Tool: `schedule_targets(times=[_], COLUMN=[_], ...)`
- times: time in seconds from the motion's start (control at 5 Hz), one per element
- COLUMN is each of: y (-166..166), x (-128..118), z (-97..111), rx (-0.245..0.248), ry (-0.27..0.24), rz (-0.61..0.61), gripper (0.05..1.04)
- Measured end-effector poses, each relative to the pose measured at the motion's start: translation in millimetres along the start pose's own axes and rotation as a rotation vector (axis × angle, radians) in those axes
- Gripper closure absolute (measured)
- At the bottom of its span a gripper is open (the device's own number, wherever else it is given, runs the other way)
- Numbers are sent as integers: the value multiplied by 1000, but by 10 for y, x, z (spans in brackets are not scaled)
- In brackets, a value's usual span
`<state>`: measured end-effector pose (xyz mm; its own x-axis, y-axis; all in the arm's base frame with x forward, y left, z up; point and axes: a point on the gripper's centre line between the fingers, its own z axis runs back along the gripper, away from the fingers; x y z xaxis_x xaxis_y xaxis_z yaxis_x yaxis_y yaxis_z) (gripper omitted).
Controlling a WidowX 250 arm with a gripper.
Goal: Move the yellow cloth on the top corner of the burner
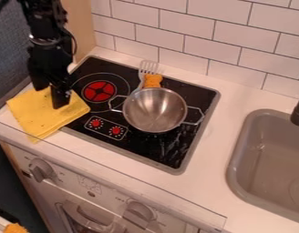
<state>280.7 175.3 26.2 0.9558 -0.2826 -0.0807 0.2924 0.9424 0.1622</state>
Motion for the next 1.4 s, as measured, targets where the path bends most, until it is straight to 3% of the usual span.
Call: schedule_targets(times=[0.2, 0.8, 1.4], y=[21, 30, 22], x=[104, 525, 1483], z=[-97, -97, -2], rx=[-2, 36, 58], ry=[36, -20, -140], rz=[-10, -65, -291], gripper=[82, 82, 82])
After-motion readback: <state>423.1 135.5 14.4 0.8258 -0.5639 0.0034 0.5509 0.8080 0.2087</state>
